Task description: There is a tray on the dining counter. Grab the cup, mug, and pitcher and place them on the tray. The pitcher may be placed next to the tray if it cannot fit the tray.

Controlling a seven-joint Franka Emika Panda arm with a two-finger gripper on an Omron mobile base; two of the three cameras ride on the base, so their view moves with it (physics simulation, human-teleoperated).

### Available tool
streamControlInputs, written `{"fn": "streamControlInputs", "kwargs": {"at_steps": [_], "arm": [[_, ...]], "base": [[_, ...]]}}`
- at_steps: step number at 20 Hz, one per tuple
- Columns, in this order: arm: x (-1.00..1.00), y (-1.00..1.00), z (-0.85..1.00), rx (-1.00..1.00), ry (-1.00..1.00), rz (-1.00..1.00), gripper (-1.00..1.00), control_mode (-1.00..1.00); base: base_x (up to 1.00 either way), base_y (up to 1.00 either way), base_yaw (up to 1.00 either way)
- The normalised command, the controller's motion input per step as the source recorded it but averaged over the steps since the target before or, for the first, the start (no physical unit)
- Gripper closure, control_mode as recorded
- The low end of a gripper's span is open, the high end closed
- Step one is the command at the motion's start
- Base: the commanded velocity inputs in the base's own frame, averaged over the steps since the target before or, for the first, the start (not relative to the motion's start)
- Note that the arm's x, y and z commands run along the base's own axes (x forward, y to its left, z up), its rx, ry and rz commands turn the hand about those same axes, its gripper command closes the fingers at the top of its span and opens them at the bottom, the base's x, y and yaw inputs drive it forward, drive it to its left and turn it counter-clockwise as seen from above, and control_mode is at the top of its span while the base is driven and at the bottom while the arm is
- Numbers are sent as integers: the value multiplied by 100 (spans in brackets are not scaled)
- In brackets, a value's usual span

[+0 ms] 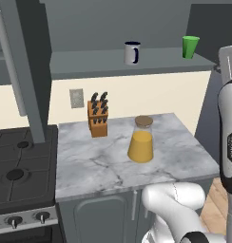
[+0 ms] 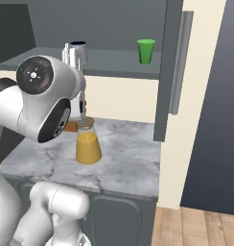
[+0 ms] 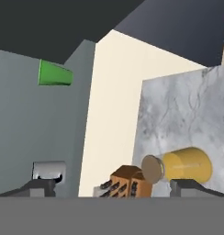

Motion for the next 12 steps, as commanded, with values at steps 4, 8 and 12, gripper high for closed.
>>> {"fn": "streamControlInputs", "kwargs": {"at_steps": [4,8,12], "arm": [[5,-33,19,1,-8,0,-100,-100],[19,-30,27,4,-2,-1,-100,-100],[36,-24,27,6,0,-7,-100,-100]], "base": [[0,0,0],[0,0,0],[0,0,0]]}}
